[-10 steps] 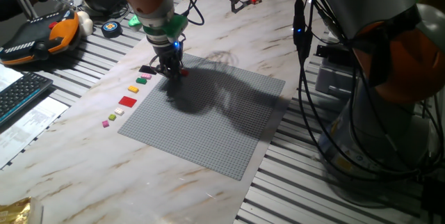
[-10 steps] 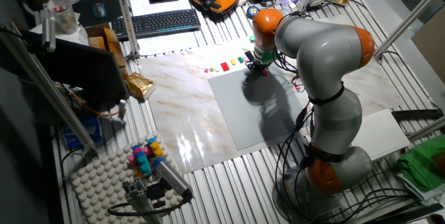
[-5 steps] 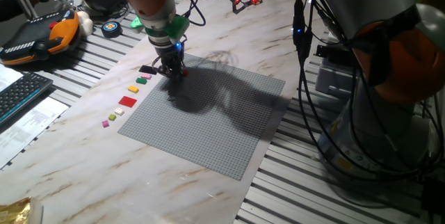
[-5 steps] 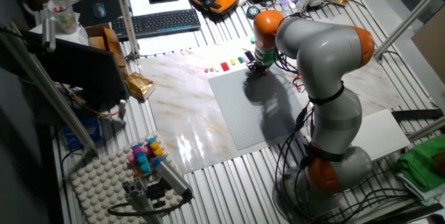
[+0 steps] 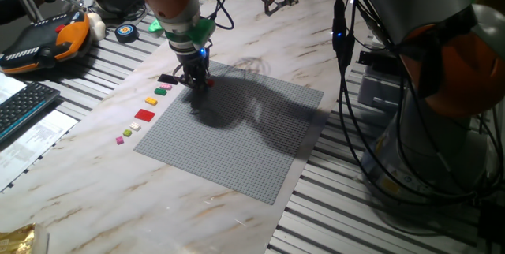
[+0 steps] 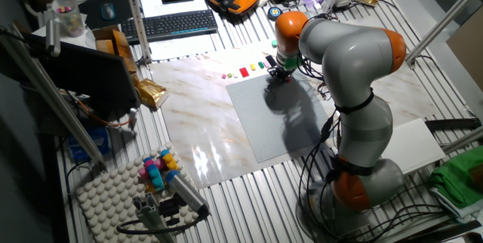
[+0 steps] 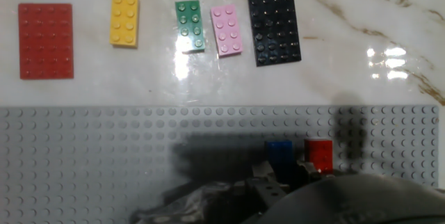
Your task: Stack small Lego blocks one on top of the other
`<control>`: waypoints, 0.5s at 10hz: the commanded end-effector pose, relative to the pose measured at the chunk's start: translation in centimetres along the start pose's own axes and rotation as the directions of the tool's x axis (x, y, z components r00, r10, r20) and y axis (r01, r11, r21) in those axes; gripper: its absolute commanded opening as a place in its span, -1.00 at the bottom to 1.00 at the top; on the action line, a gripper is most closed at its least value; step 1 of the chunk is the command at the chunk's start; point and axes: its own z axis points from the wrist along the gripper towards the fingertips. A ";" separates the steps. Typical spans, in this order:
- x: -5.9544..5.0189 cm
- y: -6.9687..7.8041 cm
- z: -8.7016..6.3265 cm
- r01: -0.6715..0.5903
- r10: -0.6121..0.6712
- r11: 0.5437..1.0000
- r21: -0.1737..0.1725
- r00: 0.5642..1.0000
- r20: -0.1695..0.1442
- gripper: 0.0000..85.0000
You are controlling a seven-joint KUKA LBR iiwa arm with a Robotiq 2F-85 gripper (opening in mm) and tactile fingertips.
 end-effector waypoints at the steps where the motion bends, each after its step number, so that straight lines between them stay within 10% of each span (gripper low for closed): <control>1: 0.0 0.0 0.0 0.001 -0.001 1.000 0.000 1.000 0.000 -0.45; 5: 0.0 0.0 0.0 0.000 0.000 1.000 -0.003 1.000 0.000 -0.45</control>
